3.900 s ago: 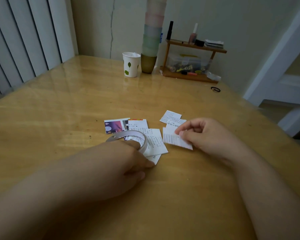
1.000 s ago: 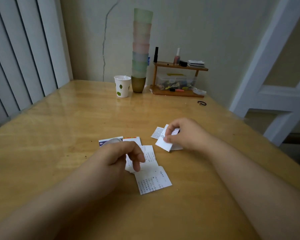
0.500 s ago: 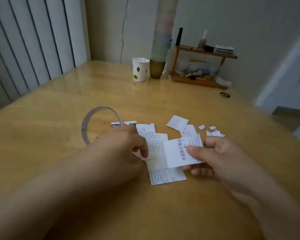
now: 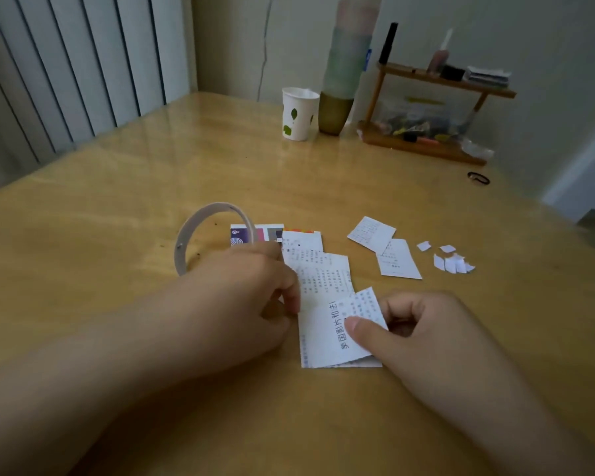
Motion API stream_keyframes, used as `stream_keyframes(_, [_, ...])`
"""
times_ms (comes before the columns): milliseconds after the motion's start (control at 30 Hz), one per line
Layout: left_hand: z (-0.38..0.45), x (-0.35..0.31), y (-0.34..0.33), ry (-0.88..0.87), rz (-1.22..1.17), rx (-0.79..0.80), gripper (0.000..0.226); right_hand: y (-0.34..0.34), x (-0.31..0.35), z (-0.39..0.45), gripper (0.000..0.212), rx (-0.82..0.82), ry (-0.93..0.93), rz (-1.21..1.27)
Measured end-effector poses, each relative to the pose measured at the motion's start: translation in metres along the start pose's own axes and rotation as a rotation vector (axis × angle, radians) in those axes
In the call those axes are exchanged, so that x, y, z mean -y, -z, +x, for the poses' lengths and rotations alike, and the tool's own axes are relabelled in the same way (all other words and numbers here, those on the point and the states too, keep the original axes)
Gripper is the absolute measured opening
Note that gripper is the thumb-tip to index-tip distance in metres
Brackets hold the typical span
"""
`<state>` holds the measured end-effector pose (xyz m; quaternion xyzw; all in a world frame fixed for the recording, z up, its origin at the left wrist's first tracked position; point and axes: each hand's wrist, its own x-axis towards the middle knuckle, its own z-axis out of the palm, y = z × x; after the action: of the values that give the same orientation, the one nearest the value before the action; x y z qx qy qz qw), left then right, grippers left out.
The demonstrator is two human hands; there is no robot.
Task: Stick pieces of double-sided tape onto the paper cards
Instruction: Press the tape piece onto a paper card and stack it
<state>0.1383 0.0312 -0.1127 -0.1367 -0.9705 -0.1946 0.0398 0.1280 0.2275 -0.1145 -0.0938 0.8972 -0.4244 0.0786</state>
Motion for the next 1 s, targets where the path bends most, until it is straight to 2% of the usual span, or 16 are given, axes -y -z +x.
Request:
stream_keyframes(233, [0.0, -0.004, 0.001, 0.026, 0.004, 0.002, 0.018, -0.007, -0.001, 0.0, 0.038, -0.093, 0.11, -0.127])
stream_keyframes(700, [0.0, -0.003, 0.001, 0.039, 0.024, 0.025, 0.009, -0.012, -0.002, 0.0, 0.035, -0.15, 0.162, -0.162])
stream_keyframes(1000, [-0.001, -0.006, -0.001, -0.005, -0.041, 0.005, 0.014, -0.014, -0.003, 0.0, 0.04, -0.184, 0.202, -0.192])
